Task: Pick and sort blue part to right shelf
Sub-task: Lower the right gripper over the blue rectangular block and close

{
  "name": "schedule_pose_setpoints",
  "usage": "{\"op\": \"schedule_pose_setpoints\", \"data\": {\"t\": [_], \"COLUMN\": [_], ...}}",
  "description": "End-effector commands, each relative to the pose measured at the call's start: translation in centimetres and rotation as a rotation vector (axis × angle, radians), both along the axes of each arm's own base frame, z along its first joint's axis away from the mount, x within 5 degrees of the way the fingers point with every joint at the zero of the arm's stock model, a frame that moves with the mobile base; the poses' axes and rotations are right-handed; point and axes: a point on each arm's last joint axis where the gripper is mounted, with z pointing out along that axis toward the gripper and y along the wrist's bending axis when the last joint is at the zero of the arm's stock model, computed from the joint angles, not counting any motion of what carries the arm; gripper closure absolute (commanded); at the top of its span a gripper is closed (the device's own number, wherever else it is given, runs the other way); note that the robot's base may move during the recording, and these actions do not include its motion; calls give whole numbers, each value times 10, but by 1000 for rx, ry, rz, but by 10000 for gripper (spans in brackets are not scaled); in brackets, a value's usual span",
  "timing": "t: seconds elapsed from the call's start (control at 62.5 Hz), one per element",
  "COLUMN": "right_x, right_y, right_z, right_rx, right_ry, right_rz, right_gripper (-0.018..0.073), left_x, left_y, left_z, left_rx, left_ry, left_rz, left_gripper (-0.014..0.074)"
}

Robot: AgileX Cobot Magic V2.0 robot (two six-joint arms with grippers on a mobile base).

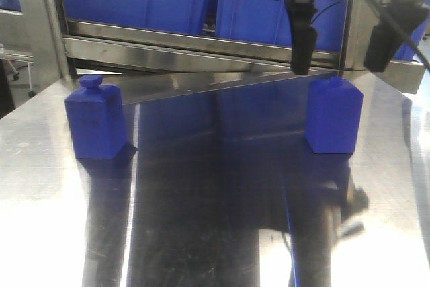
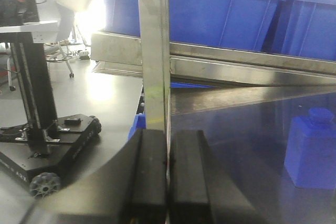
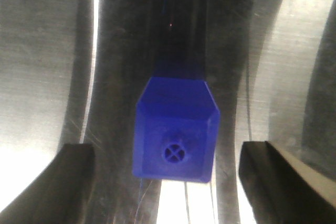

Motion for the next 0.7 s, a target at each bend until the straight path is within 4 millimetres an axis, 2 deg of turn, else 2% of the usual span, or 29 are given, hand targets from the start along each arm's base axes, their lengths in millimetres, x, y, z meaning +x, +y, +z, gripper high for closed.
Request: {"op": "schedule_pose_setpoints", "data": {"t": [0.0, 0.336, 0.688], "right_x": [-2, 11, 15], "right_y": [-1, 4, 7], "right_z": [24, -3, -14], "right_rx": [21, 7, 12], "right_ry": [-74, -23, 1], "right_rz": [-2, -26, -44], "right_gripper": [-64, -64, -57], "left_x": [-1, -1, -1], "left_y": [0, 0, 0], "left_z": [1, 1, 1], "left_rx": [-20, -20, -20], "left_ry": [-83, -83, -83], "left_rz": [-3, -3, -3], "left_gripper": [472, 472, 472]}}
